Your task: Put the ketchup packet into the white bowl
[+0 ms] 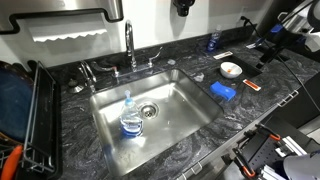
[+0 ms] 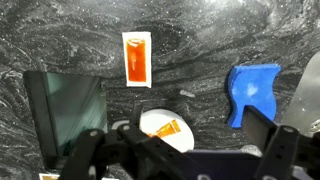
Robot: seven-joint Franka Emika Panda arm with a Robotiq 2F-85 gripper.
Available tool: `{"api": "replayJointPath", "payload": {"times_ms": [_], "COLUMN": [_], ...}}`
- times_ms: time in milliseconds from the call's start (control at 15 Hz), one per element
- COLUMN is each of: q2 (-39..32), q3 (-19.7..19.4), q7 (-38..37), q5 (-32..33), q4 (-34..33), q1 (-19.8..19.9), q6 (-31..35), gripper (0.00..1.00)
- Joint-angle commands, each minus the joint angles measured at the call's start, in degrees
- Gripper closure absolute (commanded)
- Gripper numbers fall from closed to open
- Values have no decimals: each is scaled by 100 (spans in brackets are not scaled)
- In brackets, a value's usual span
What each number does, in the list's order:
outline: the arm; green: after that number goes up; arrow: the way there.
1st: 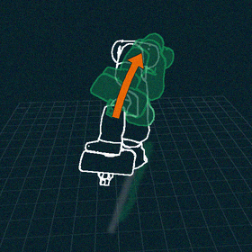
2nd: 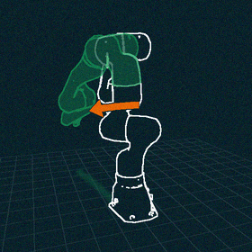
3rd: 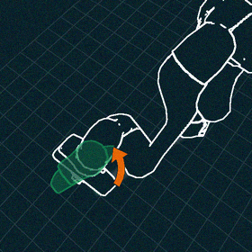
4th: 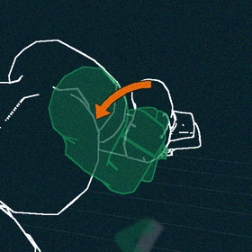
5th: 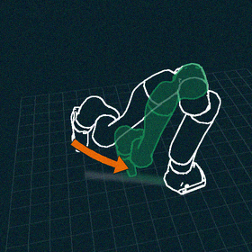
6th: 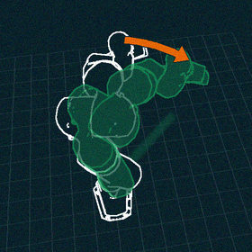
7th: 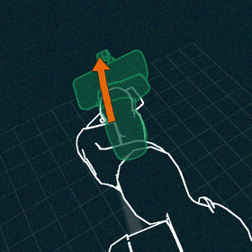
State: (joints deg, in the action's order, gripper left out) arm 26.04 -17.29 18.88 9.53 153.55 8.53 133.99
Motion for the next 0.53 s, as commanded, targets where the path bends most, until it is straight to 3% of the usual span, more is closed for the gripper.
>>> {"api": "replayJointPath", "payload": {"times_ms": [0,467], "q2": [-106,-548], "q3": [113,128], "q7": [-373,-562], "q5": [-79,141], "q4": [252,400], "q1": [200,344], "q6": [489,1151], "gripper": [0,0]}}
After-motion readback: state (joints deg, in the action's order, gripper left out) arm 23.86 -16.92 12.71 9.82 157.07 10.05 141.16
